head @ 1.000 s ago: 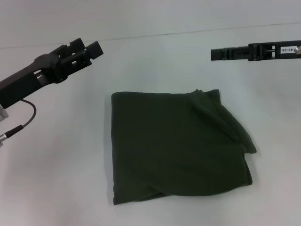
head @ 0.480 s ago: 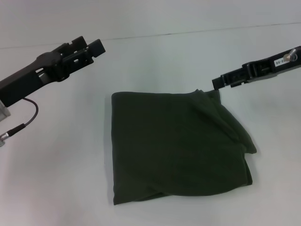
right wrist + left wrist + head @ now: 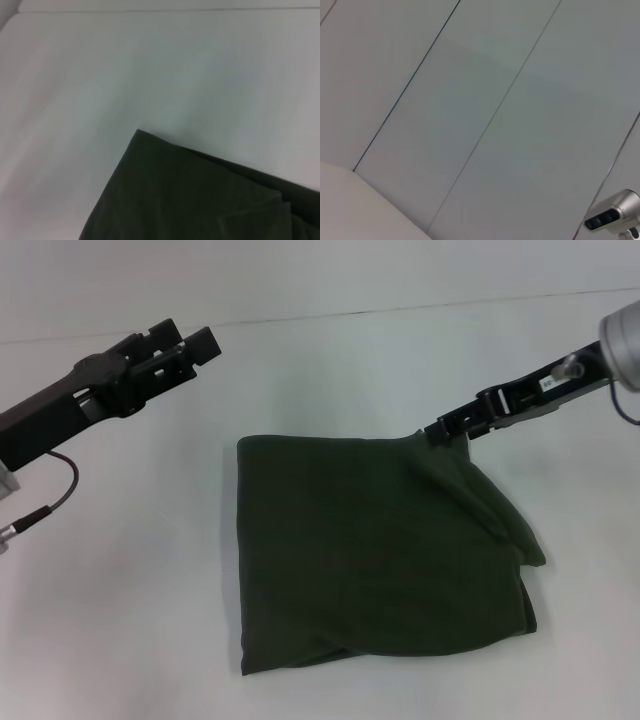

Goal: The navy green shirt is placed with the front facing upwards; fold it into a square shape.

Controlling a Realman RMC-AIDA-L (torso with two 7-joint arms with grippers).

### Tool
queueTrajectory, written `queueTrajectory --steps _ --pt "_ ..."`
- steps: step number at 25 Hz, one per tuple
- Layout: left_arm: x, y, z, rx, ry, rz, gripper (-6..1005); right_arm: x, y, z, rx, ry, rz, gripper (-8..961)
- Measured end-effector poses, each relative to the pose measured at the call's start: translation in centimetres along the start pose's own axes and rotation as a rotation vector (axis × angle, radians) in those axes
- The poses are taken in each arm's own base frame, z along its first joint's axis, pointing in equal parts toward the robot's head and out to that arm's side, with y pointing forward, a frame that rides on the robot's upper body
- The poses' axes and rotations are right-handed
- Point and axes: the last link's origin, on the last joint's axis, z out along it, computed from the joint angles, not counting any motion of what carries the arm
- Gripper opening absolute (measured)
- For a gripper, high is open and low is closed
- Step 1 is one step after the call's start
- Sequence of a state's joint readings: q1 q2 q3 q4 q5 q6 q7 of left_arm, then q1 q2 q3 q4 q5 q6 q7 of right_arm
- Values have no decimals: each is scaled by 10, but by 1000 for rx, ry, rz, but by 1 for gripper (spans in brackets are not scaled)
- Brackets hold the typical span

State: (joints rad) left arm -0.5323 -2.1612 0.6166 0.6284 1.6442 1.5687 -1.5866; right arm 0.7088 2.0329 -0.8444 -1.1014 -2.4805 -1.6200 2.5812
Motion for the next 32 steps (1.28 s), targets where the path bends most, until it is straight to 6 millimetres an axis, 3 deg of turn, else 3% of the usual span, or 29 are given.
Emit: queueTrajectory --steps 13,32 --pt "-3 1 0 -5 -2 17 968 -2 6 22 94 102 26 760" --pt "-6 2 3 -15 0 7 968 -13 13 37 176 139 -16 759"
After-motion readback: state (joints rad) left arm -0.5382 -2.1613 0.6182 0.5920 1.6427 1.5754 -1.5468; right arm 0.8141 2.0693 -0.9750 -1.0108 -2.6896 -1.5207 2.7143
